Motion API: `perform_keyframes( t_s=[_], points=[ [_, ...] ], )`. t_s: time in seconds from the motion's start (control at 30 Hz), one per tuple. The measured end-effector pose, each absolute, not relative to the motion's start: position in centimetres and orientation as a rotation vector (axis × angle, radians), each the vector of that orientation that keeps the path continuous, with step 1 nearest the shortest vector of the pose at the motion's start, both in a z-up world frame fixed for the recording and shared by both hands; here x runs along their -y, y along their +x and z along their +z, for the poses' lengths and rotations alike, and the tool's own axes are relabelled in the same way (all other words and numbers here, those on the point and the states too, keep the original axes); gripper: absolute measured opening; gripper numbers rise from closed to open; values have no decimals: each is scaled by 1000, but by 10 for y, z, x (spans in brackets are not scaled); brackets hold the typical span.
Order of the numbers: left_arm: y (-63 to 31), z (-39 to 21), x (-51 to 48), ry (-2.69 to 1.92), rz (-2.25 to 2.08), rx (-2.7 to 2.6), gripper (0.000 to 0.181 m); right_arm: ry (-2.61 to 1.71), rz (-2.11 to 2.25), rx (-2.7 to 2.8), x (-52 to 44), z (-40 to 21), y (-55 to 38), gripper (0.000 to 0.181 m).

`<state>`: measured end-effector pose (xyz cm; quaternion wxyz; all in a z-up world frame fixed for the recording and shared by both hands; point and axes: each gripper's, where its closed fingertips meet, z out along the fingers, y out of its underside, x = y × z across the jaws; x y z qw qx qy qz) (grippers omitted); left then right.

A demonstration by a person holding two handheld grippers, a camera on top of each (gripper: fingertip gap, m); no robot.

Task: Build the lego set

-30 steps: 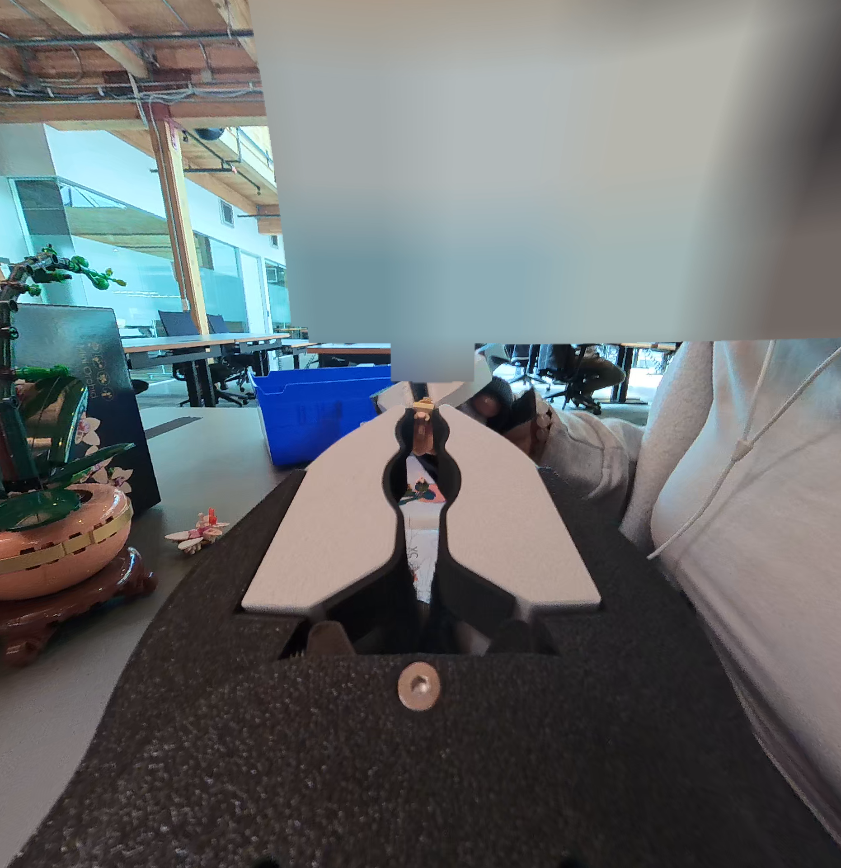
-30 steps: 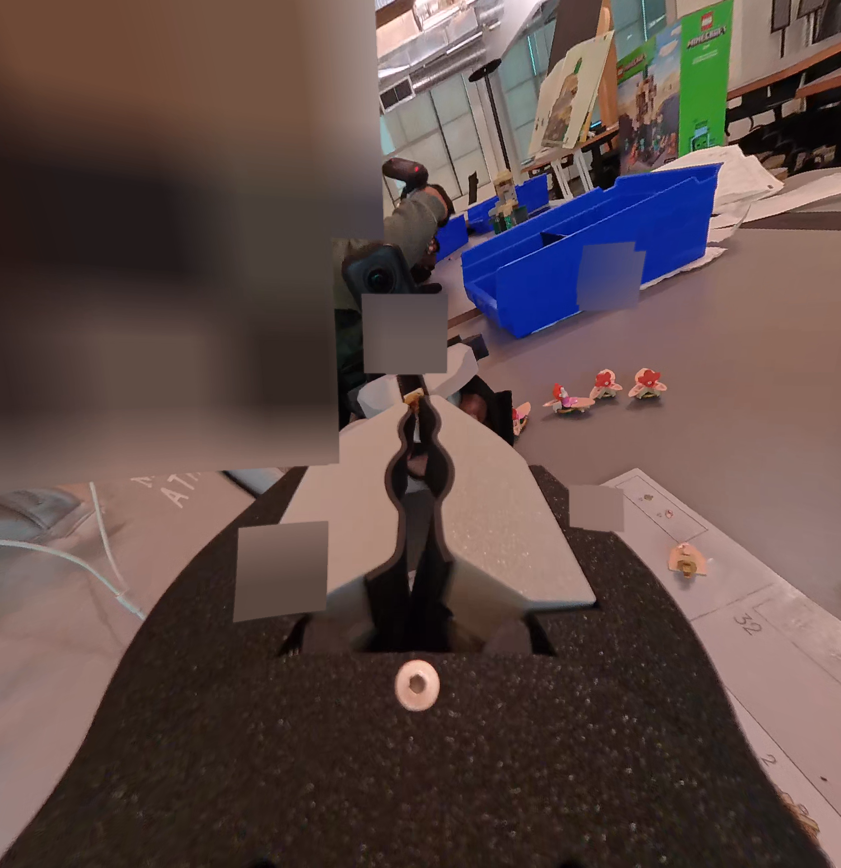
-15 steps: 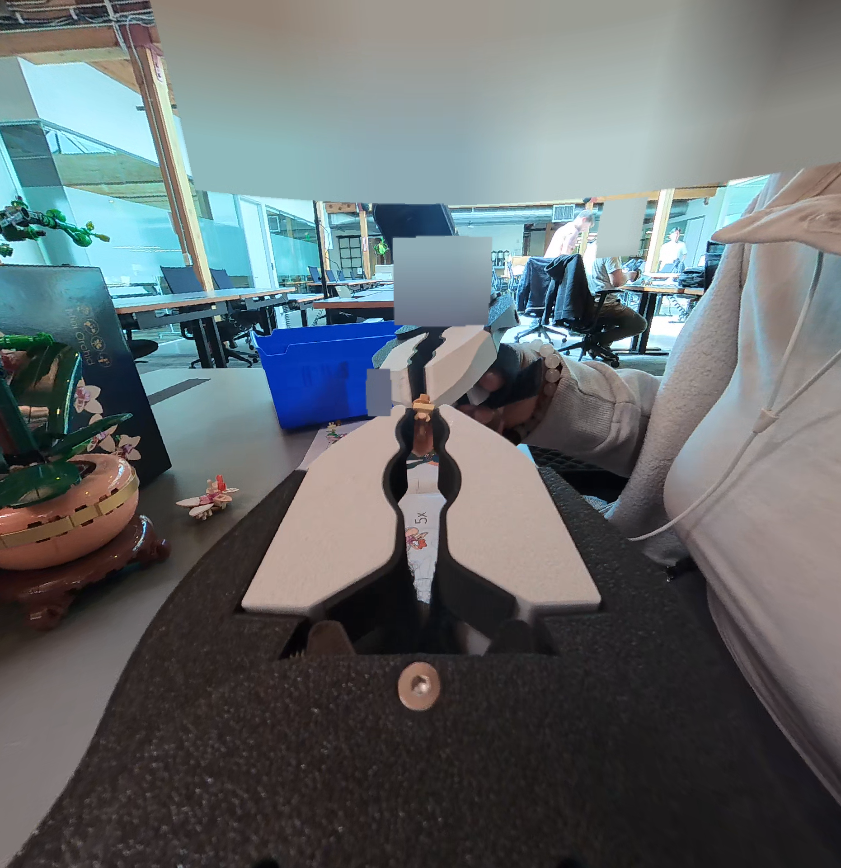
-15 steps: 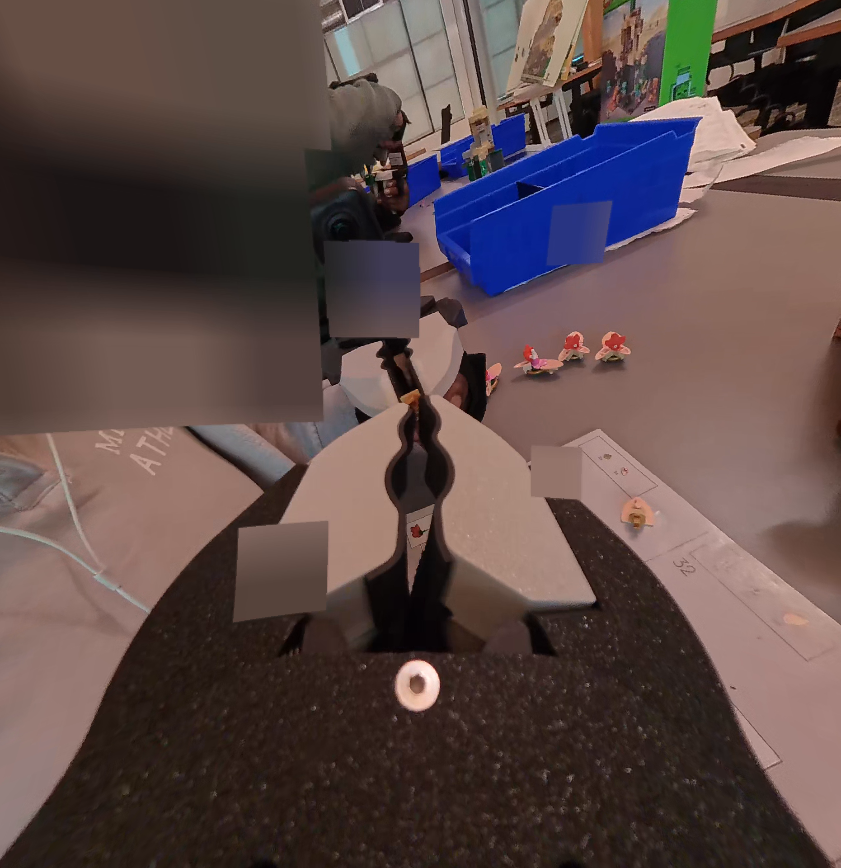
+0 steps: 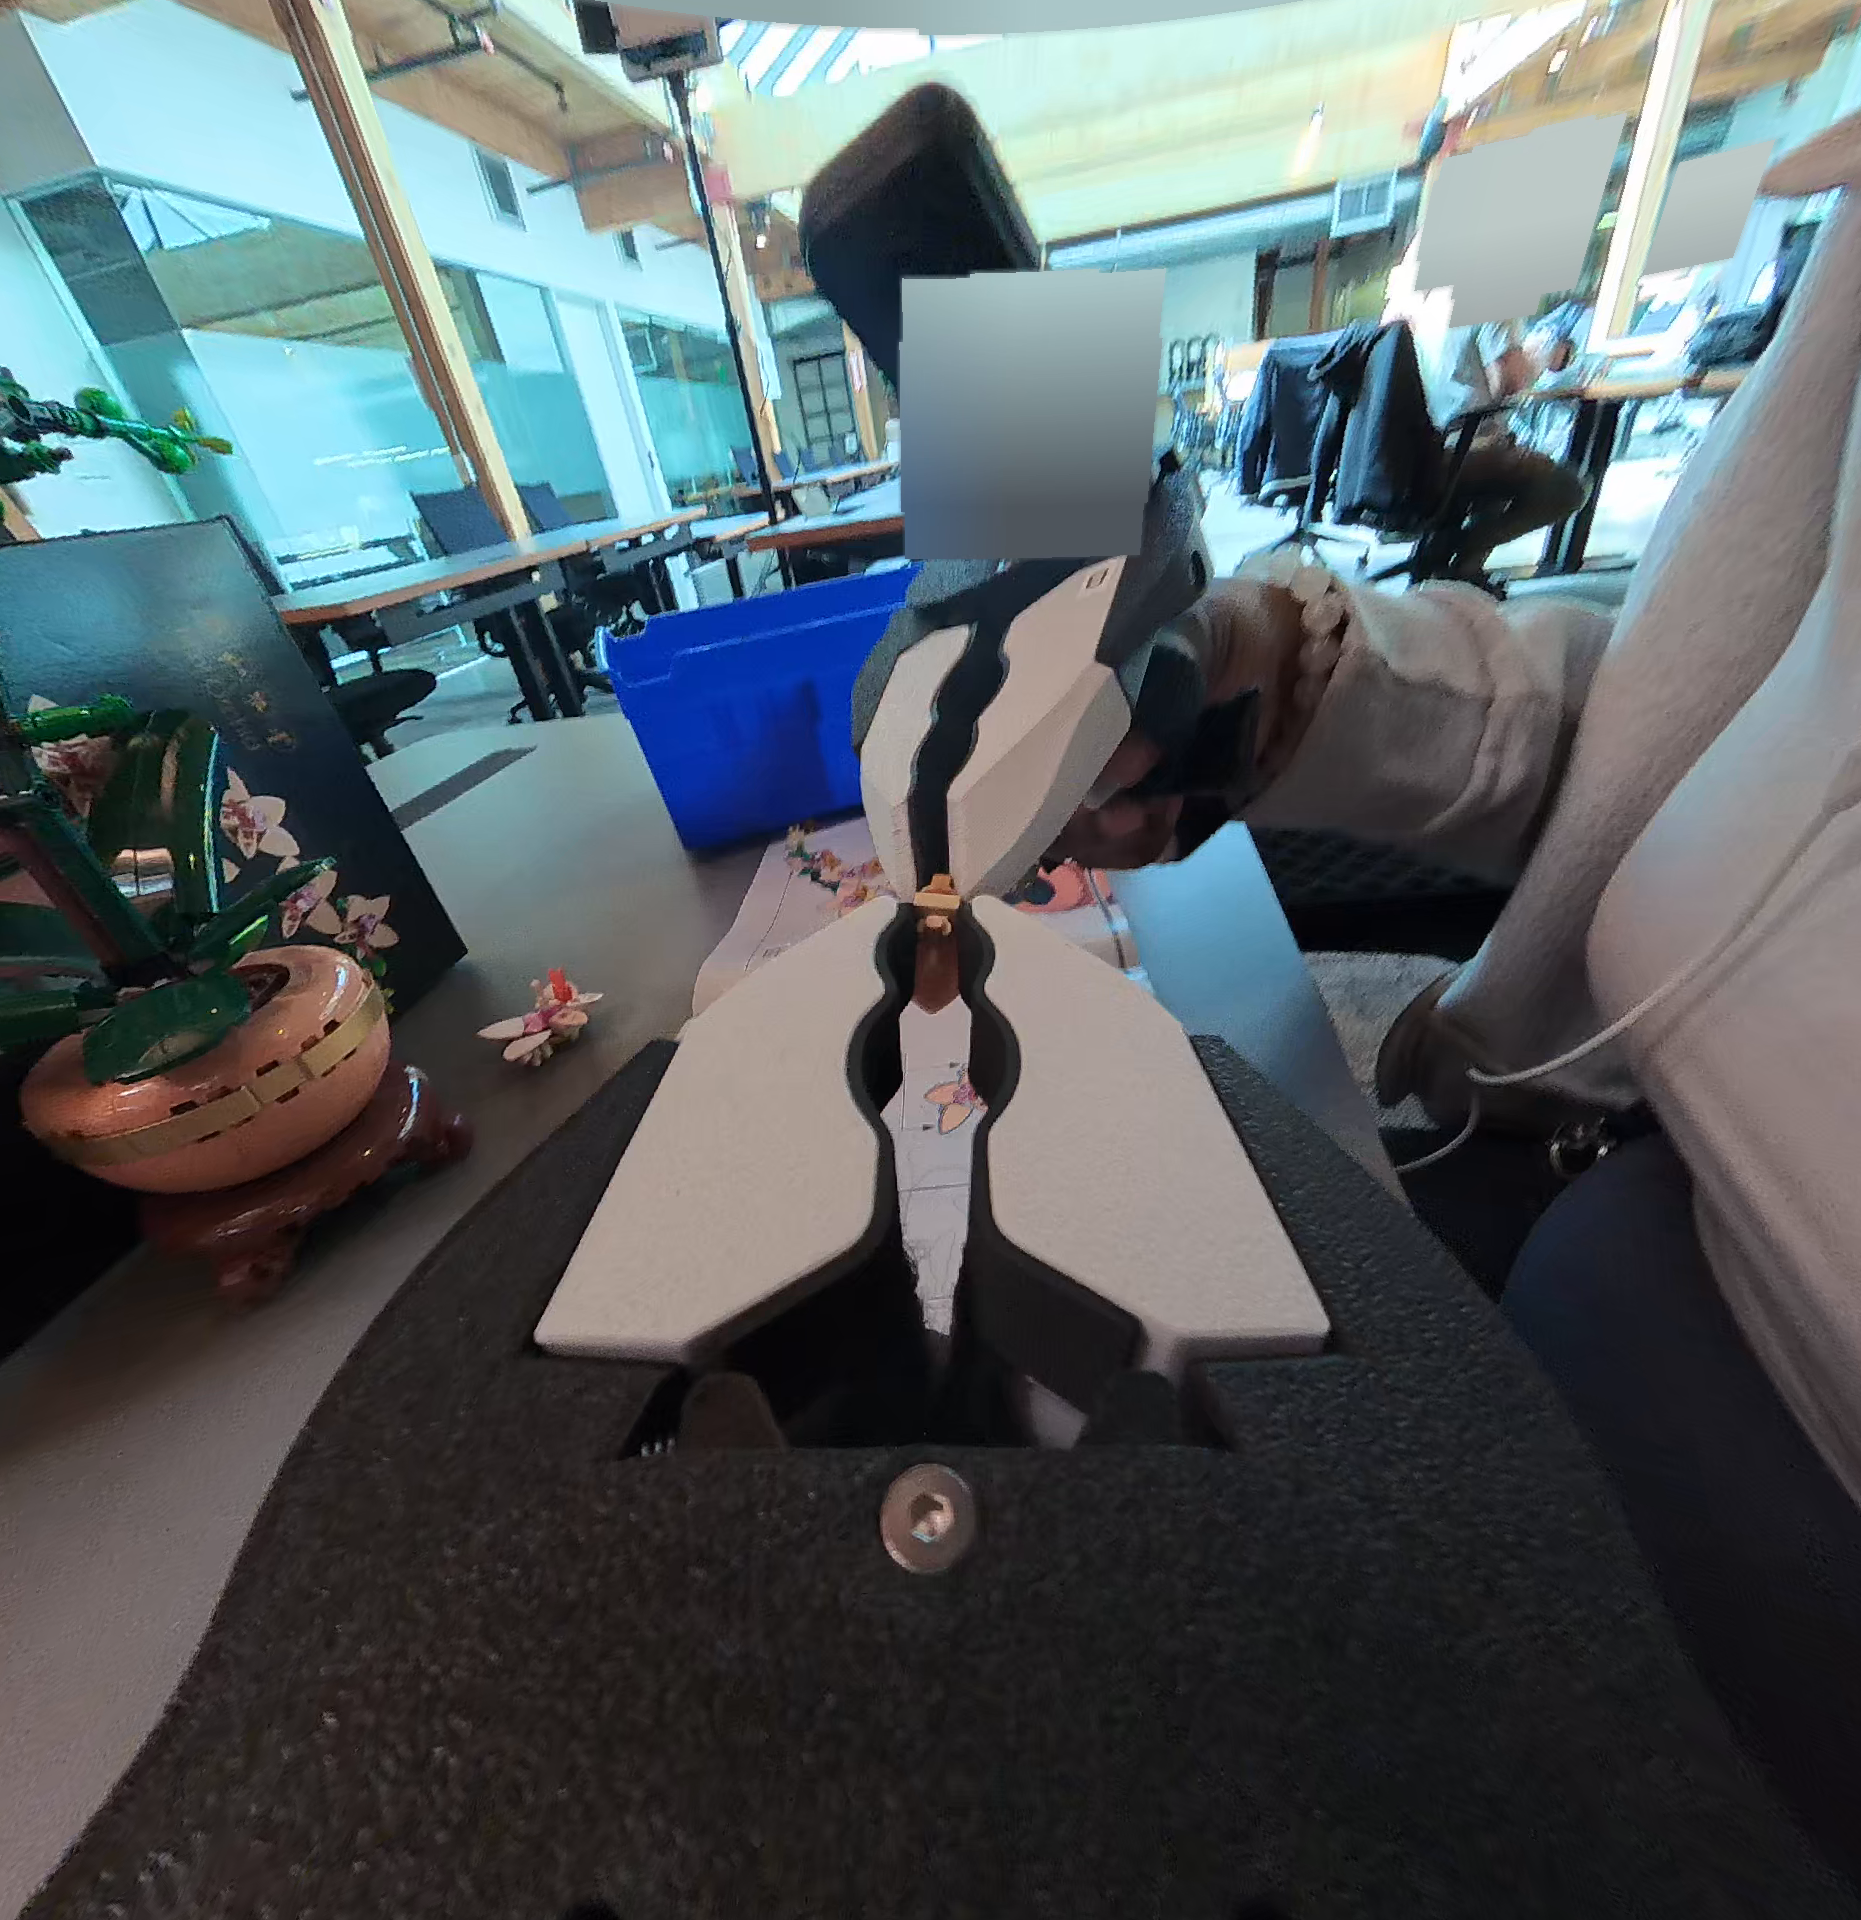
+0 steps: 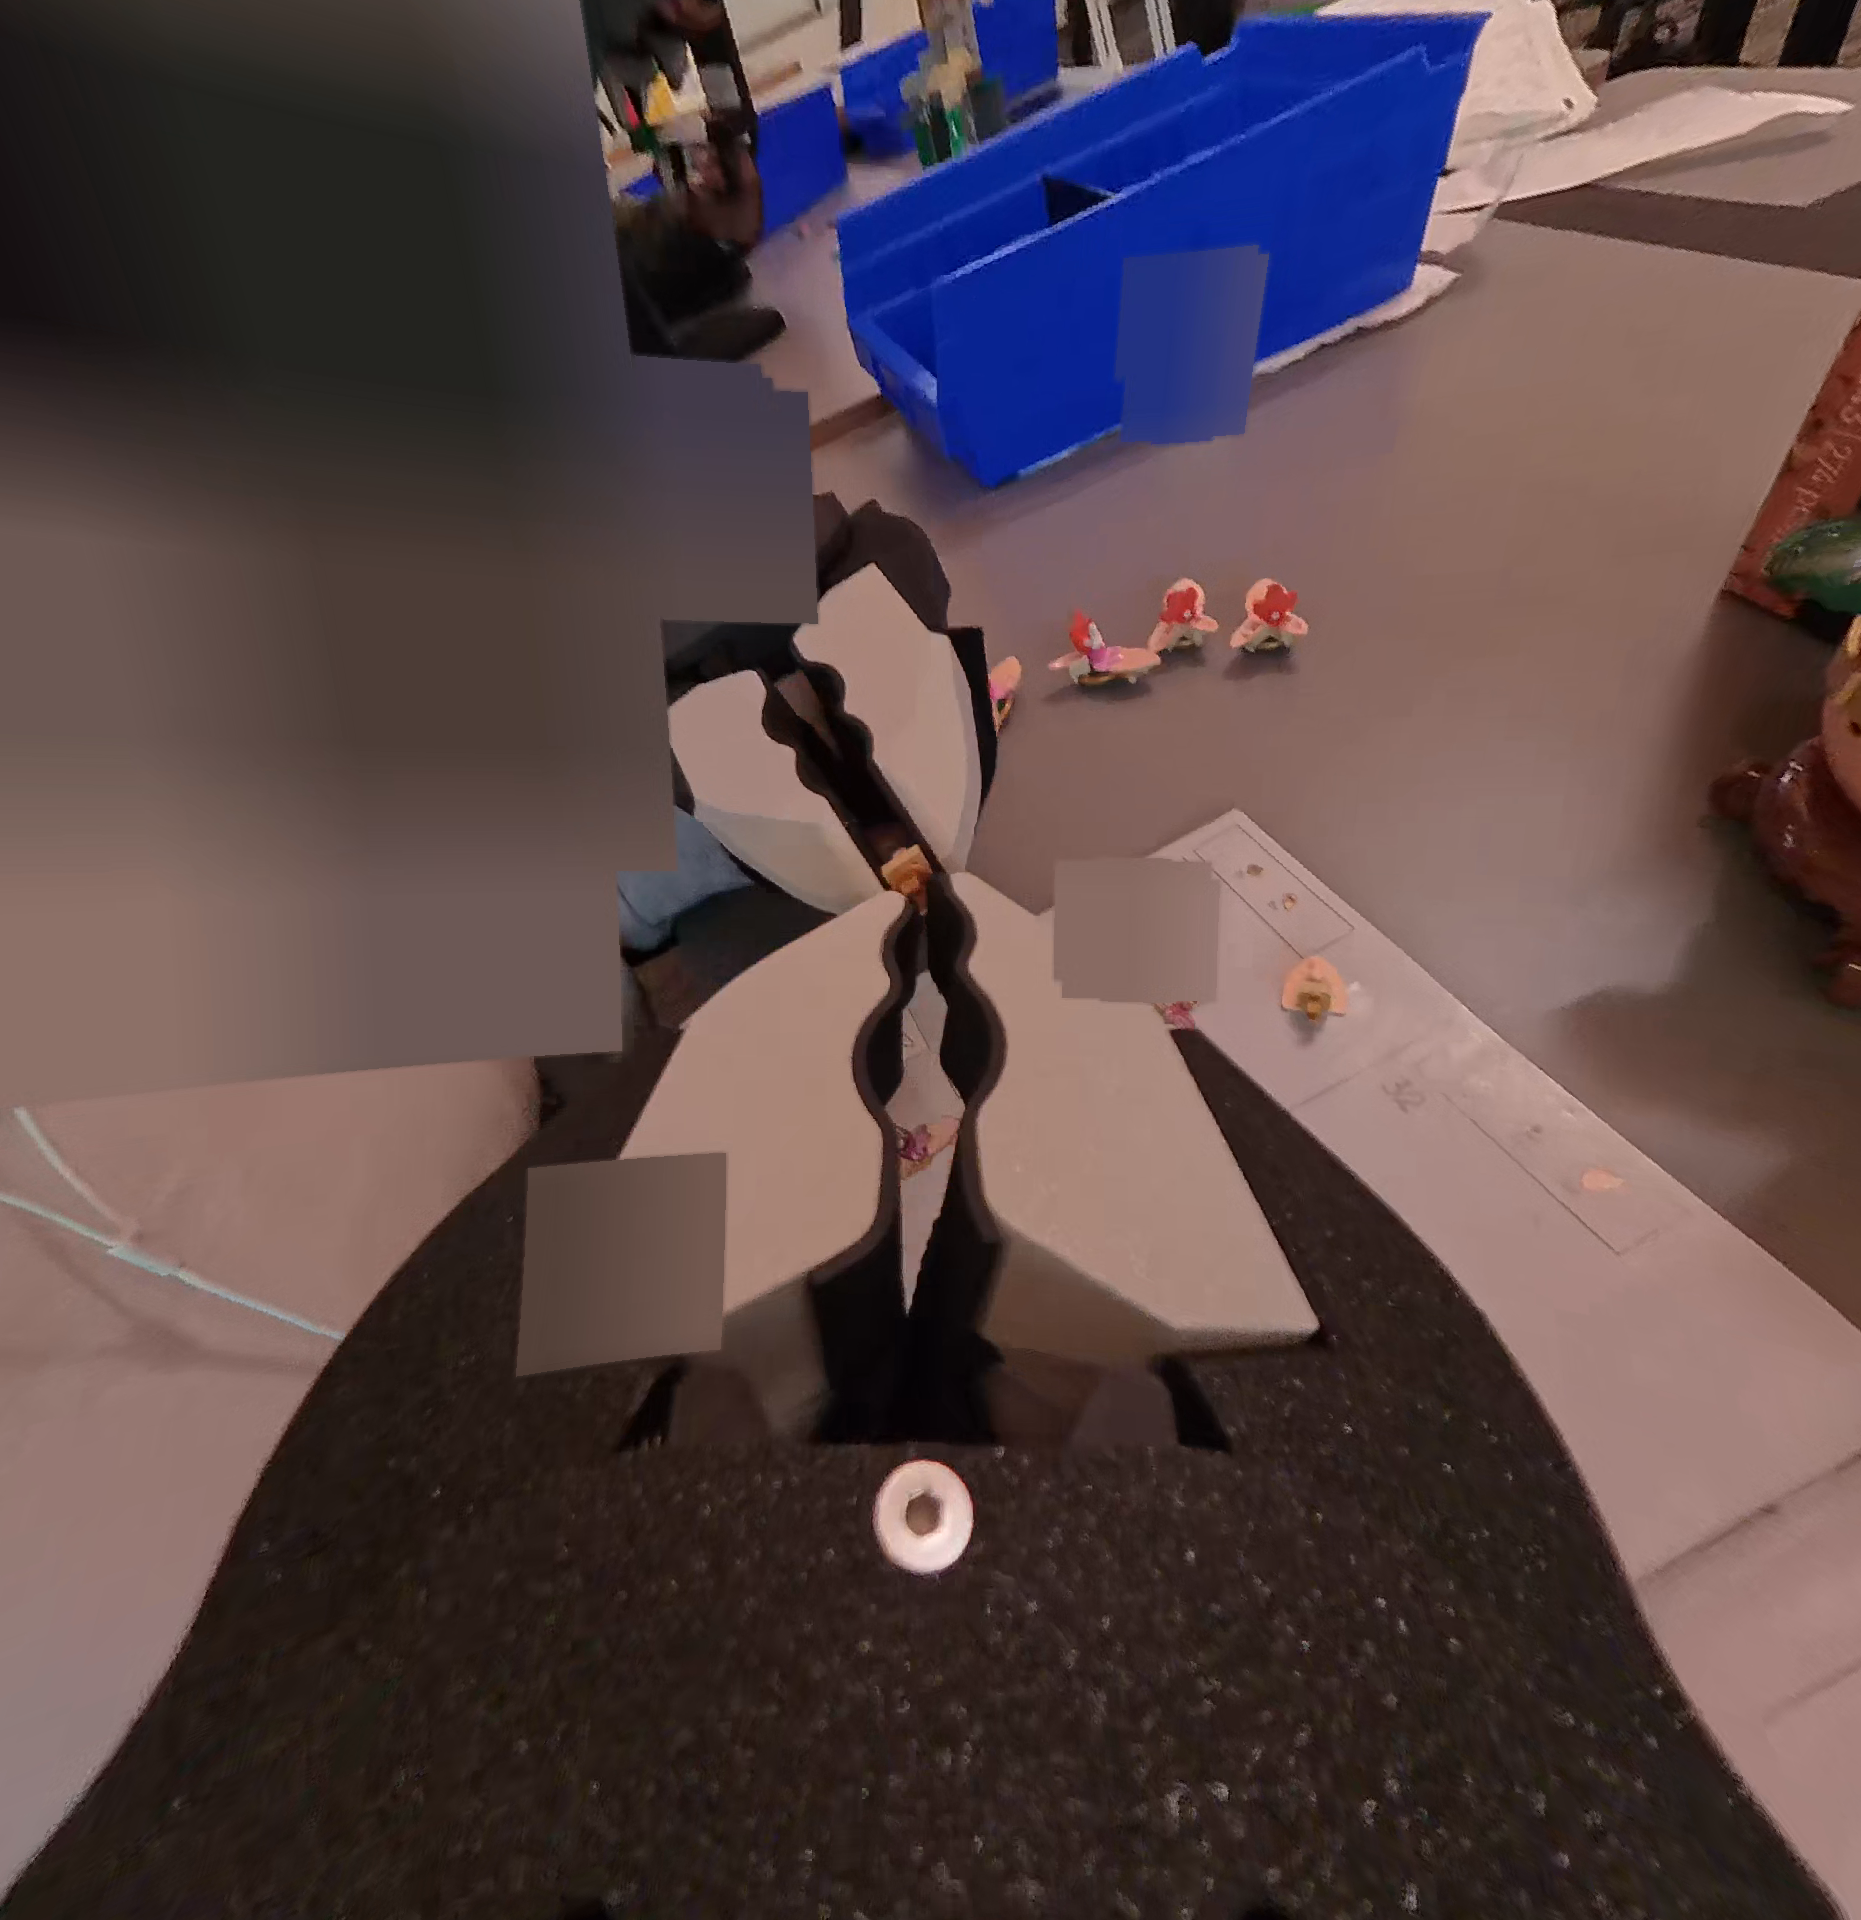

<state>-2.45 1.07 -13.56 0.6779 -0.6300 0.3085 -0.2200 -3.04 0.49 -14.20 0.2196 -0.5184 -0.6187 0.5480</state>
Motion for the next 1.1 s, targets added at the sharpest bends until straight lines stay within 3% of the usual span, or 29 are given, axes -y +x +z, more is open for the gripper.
perform_keyframes(
  t_s=[0.03,0.27,1.1],
  points=[
    [-24,-137,-11,-1422,-486,-700,7,-1439,1495,1725,-5,-144,-30,1],
    [-18,-153,-13,-1499,-391,-792,7,-1469,1366,1820,-8,-159,-25,1],
    [-11,-132,-1,-1360,-656,-694,7,-1329,1760,1683,6,-137,-20,1]
  ],
)
